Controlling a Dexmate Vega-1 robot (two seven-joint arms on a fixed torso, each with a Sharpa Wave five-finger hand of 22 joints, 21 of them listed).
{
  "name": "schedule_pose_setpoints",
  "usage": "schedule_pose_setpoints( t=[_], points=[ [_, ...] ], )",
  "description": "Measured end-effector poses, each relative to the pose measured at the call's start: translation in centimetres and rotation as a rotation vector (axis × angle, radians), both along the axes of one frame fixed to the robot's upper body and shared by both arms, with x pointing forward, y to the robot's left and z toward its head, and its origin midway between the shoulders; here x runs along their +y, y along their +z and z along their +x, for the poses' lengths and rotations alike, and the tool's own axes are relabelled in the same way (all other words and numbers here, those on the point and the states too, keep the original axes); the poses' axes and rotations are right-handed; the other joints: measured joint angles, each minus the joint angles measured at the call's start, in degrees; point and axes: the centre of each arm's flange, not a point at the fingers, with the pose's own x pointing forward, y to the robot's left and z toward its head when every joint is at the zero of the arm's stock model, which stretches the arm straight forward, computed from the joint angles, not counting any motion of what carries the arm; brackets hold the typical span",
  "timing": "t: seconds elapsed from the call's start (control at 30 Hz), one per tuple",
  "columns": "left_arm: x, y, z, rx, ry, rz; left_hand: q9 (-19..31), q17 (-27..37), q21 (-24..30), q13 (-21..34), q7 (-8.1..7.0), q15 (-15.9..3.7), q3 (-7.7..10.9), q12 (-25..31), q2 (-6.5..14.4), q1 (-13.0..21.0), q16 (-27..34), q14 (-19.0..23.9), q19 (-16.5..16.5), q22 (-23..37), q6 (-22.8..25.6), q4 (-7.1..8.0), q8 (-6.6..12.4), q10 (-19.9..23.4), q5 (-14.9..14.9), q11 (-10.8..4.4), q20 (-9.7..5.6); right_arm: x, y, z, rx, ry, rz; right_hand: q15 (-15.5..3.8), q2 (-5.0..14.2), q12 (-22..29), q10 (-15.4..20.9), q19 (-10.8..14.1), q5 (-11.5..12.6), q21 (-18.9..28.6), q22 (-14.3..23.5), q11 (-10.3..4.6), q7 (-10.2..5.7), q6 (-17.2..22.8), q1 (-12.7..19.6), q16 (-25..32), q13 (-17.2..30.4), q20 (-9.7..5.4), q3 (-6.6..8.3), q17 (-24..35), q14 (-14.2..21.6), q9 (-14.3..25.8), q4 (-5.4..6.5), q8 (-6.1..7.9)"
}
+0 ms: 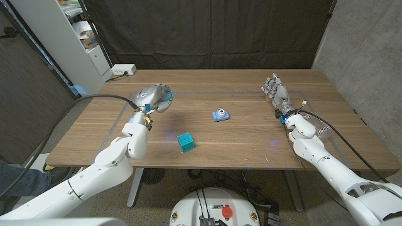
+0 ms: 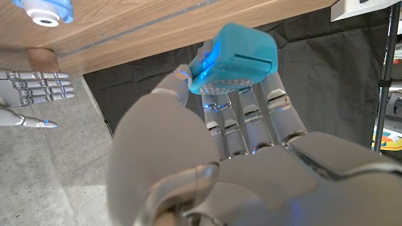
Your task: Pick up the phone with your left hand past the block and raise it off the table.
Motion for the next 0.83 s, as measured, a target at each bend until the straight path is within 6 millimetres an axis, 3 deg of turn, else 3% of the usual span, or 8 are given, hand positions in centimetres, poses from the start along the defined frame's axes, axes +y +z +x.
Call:
schedule_pose_setpoints(
  t=[0.83],
  points=[
    [1.2,1.5,-1.7,-0.052,-0.005,-0.013,0.3,0.8,1.8,0.8,0.00,0.17,-0.03,0.0,0.0,0.0,-0.4,0.2,-1.2,0.0,0.0,-0.03,0.00,0.0,0.2,0.00,0.02,1.2,-0.3,-0.5,0.000,-0.004,0.001,0.00,0.00,0.0,0.0,0.0,-0.2,0.0,0.0,0.00,0.00,0.0,0.0,0.0,0.0,0.00,-0.07,0.0,0.0,0.0,-0.07,0.00]
  ],
)
